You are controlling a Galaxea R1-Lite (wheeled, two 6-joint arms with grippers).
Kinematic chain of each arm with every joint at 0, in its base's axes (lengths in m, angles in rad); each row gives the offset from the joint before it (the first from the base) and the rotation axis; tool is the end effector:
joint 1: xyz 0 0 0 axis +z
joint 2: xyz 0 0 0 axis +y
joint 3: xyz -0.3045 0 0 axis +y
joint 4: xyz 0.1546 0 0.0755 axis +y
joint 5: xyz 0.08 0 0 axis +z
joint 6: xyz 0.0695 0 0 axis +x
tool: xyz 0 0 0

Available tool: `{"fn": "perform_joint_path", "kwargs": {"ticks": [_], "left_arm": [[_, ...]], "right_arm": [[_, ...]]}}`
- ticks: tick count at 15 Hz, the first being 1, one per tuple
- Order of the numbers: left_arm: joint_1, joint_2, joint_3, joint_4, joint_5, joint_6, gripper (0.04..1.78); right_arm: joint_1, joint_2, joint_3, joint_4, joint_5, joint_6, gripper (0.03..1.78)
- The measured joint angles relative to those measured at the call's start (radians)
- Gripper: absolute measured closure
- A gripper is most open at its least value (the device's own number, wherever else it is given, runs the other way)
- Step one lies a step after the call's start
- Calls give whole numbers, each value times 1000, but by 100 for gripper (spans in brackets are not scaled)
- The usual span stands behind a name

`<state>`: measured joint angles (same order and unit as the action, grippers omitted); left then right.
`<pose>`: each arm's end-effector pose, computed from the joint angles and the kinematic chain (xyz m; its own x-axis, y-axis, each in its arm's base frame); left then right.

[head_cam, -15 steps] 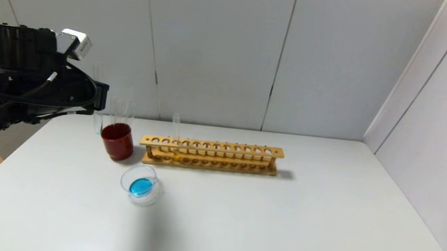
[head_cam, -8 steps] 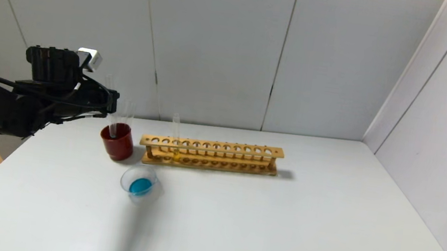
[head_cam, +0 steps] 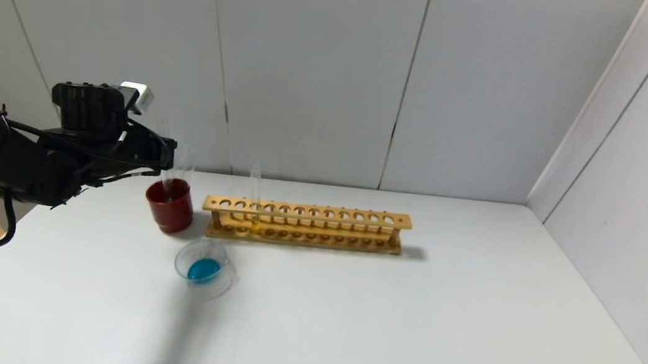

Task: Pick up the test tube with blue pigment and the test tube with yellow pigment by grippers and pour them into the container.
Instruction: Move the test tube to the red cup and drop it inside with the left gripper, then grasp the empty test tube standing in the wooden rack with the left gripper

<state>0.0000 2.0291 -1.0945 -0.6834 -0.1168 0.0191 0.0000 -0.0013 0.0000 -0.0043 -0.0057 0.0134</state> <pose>0.4317 -0.0081 0.1565 0.9620 -0.1165 -0.2469 0.1176 0.9930 -0.0105 -0.0005 -0.0004 0.0761 1.0000 -0.0057 0.0056 0.0056 0.9999 0.0134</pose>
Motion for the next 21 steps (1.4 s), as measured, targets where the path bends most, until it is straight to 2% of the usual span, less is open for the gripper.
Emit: {"fn": "perform_joint_path", "kwargs": {"ticks": [3,5,7,10,13,15,18,21], "left_arm": [[0,3,19,-1,-40,1,146],[-3,0,26,-1,-41,1,132],[-5,-17,38,-1,-43,0,106],[-11,-62,62,1,-63,0,54],[-16,-138,96,5,-73,1,20],[-19,-207,138,10,-124,1,9],[-15,-317,236,24,-258,-1,7],[-11,-442,351,32,-293,4,7]], "right_arm": [[0,0,0,0,0,0,6],[0,0,0,0,0,0,6],[0,0,0,0,0,0,6],[0,0,0,0,0,0,6],[0,0,0,0,0,0,6],[0,0,0,0,0,0,6],[0,0,0,0,0,0,6],[0,0,0,0,0,0,6]]}}
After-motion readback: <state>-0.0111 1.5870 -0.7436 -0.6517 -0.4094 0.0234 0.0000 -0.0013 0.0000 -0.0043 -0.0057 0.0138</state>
